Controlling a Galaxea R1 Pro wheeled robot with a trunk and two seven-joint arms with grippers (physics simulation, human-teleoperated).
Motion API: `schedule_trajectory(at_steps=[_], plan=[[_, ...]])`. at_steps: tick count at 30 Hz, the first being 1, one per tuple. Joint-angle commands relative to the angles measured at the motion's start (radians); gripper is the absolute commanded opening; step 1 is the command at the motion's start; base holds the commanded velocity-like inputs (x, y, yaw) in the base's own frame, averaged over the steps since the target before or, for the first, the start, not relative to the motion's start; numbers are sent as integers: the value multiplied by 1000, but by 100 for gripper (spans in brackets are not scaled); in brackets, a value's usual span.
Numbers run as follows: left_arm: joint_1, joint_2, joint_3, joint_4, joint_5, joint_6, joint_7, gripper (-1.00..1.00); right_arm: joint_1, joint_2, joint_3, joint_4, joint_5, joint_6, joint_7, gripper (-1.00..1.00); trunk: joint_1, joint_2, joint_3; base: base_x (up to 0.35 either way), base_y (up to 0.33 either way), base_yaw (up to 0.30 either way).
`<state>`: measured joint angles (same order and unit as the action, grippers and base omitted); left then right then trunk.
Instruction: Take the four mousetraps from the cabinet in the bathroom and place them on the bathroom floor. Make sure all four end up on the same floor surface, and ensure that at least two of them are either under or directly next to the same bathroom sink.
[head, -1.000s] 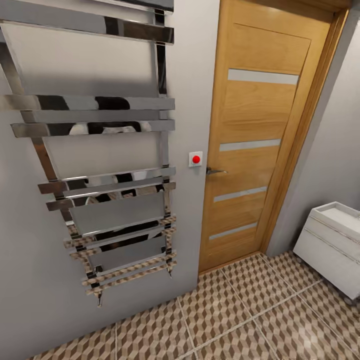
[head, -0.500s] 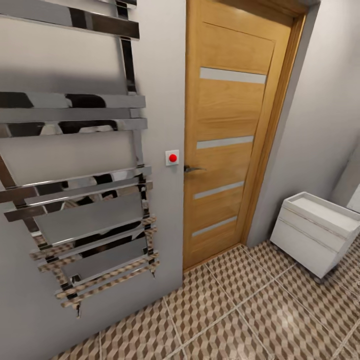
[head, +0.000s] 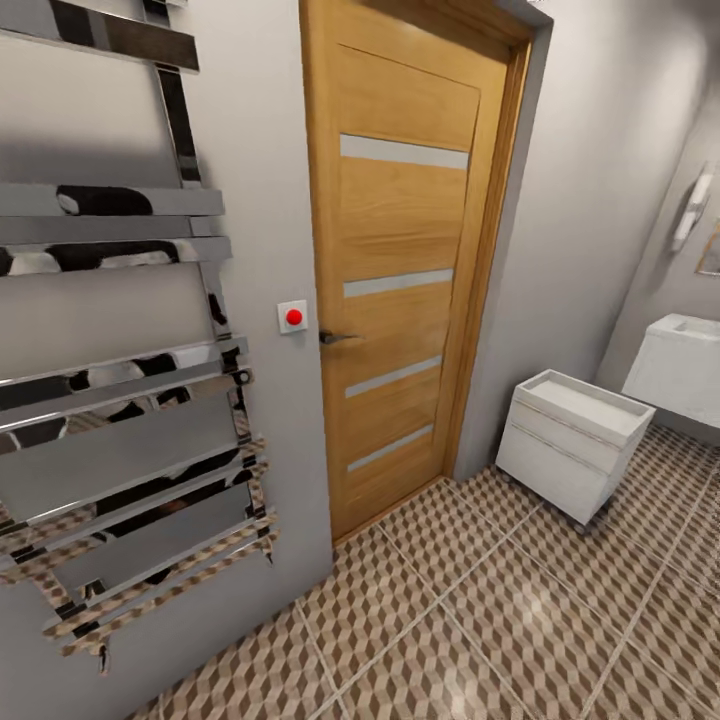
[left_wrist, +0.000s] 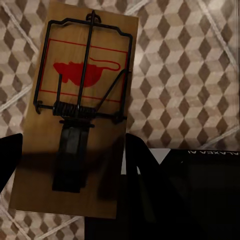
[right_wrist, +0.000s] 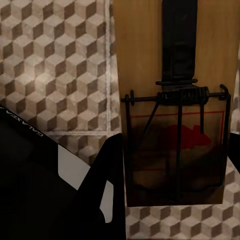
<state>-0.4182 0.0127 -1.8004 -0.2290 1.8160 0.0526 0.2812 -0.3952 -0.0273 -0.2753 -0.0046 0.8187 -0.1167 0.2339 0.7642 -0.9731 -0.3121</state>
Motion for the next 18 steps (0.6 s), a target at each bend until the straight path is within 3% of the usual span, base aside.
schedule_trajectory(at_steps=[1,18], plan=[[-1,1,-4,-4,-3,3,7,-100,-1,0,-8,-1,5,-1,7,-100,0,-1,-1,0,0,-286],[-1,0,-4,-4,-3,3,7,-100,-1,1,-8,0,5,-1,7,-100,0,-1,-1,0,0,-286]])
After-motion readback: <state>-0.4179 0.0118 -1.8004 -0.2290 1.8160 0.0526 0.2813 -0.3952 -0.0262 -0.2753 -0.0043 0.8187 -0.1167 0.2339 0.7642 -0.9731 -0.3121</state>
